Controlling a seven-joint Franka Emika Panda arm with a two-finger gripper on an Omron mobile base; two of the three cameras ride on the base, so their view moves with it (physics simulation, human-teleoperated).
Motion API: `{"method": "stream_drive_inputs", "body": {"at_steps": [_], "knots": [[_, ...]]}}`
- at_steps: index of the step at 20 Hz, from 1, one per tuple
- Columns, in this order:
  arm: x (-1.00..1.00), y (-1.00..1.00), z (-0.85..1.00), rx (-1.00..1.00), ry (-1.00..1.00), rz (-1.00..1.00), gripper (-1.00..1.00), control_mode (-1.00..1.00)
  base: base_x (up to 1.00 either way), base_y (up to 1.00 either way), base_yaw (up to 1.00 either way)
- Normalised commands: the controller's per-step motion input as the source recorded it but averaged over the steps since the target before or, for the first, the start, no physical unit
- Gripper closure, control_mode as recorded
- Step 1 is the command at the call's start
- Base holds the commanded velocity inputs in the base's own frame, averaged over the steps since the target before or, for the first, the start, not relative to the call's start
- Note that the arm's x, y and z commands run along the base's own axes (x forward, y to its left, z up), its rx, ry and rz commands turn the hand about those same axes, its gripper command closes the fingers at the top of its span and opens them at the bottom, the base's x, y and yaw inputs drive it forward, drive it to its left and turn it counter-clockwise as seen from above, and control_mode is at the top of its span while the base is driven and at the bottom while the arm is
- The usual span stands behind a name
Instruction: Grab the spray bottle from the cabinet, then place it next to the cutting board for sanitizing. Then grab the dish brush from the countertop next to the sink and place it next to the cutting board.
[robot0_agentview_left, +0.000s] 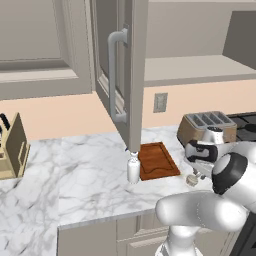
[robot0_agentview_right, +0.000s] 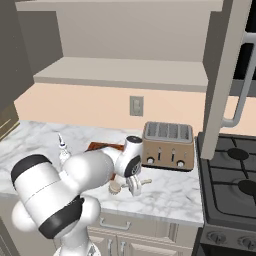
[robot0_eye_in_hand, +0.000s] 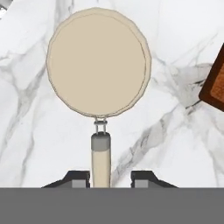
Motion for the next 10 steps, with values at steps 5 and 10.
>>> {"method": "stream_drive_inputs", "body": {"at_steps": [5,10], "knots": [[-0.15,0.06,0.54,-0.01,-0.01,0.00,-1.00,-1.00,0.00,0.00,0.00],[-0.15,0.09,0.97,-0.01,0.00,0.00,-1.00,-1.00,0.00,0.00,0.00]]}}
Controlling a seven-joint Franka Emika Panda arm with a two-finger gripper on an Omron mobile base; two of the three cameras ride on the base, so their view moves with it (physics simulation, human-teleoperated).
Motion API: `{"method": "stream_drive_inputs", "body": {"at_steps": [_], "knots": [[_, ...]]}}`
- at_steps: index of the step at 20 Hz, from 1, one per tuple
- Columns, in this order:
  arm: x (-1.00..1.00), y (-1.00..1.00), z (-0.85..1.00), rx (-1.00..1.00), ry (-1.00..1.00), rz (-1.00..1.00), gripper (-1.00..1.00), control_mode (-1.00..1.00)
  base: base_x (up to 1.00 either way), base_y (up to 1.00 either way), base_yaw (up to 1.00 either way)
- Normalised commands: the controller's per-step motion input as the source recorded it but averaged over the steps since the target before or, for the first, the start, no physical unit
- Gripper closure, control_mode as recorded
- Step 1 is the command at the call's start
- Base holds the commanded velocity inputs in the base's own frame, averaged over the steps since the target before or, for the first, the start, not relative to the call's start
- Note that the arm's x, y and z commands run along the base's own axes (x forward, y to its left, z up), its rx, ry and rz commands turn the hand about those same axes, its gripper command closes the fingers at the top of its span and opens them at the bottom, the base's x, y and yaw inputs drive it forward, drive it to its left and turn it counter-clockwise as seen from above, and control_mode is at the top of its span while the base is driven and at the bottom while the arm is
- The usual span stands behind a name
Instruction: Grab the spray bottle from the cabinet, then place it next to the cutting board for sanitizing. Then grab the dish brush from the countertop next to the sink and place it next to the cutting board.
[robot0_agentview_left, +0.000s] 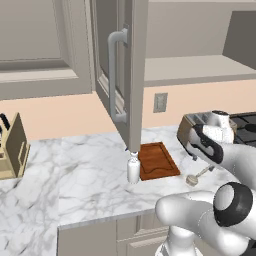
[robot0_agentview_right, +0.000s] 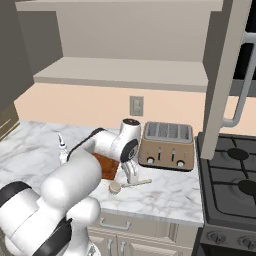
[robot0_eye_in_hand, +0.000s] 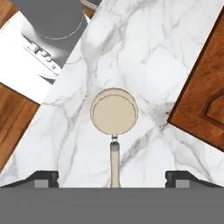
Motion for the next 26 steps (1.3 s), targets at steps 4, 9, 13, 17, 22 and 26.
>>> {"method": "stream_drive_inputs", "body": {"at_steps": [4,9,13,17,22,26], "knots": [[-0.43,0.26,1.00,0.00,-0.07,0.03,-1.00,-1.00,0.00,0.00,0.00],[-1.00,0.58,1.00,0.01,-0.26,0.00,-1.00,-1.00,0.00,0.00,0.00],[-1.00,0.38,1.00,0.00,-0.41,0.00,-1.00,-1.00,0.00,0.00,0.00],[-1.00,0.37,1.00,0.00,-0.46,0.00,-1.00,-1.00,0.00,0.00,0.00],[-1.00,0.34,1.00,0.00,-0.44,0.00,-1.00,-1.00,0.00,0.00,0.00],[-1.00,0.10,1.00,-0.01,-0.29,0.00,-1.00,-1.00,0.00,0.00,0.00]]}}
